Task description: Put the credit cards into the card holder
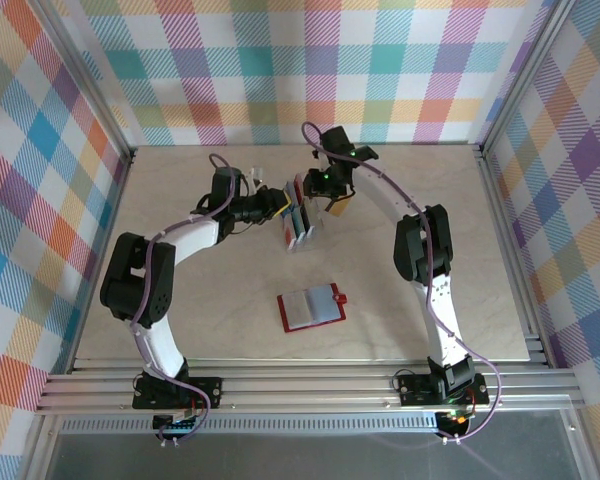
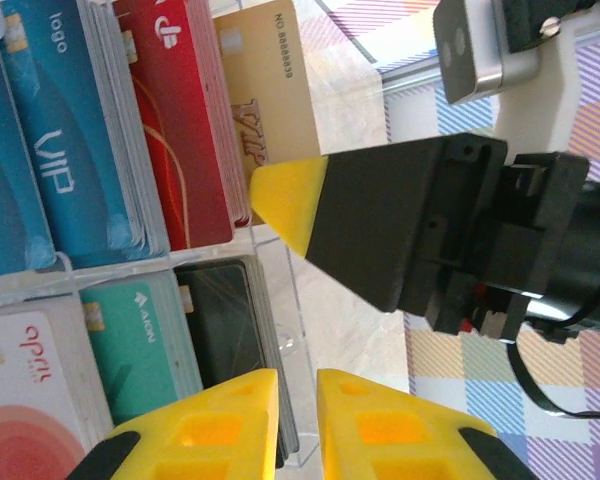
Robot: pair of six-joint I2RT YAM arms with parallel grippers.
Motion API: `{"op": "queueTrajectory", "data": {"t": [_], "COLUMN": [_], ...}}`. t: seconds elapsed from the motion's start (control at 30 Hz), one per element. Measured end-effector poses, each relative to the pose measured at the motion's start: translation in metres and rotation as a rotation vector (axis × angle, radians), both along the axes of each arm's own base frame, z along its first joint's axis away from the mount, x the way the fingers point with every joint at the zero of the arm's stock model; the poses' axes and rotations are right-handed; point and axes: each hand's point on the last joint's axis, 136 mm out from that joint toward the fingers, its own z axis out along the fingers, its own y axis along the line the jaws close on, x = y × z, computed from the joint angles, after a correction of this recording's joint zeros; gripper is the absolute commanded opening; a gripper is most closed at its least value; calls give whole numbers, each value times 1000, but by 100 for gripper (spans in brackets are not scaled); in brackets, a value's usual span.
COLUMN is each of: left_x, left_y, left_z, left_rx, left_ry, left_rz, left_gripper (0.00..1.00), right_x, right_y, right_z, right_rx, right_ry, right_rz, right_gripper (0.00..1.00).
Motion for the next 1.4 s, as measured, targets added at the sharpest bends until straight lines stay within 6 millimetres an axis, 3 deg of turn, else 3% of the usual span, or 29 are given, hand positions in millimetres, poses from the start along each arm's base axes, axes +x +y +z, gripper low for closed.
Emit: {"op": "queueTrajectory", "data": {"t": [0.2, 0.57, 0.73, 0.87, 1.1, 1.3, 1.4], "left_x": [-6, -6, -9, -18, -52, -86, -109], "left_y": [0, 2, 1, 1, 3, 4, 2], "left_z": [-13, -18, -22, -36, -66, -65, -61], "left_rx": [36, 66, 75, 96, 174, 252, 295], "left_ry": [7, -1, 1, 23, 51, -14, -68], "left_rz": [-3, 1, -4, -9, -26, -40, -58], "left_gripper": [18, 18, 18, 18, 19, 25, 27], "right_x": [0, -5, -5, -9, -41, -77, -106], "right_y": [1, 2, 1, -1, -18, -36, -45], "right_z": [4, 26, 39, 46, 65, 101, 99], "right_rx": [-7, 1, 6, 9, 20, 101, 152], "right_ry": [-13, -51, -75, -87, -116, -192, -192], "right_rz": [-1, 0, 1, -1, -22, -57, -63], "right_gripper": [23, 4, 0, 0, 0, 0, 0]}}
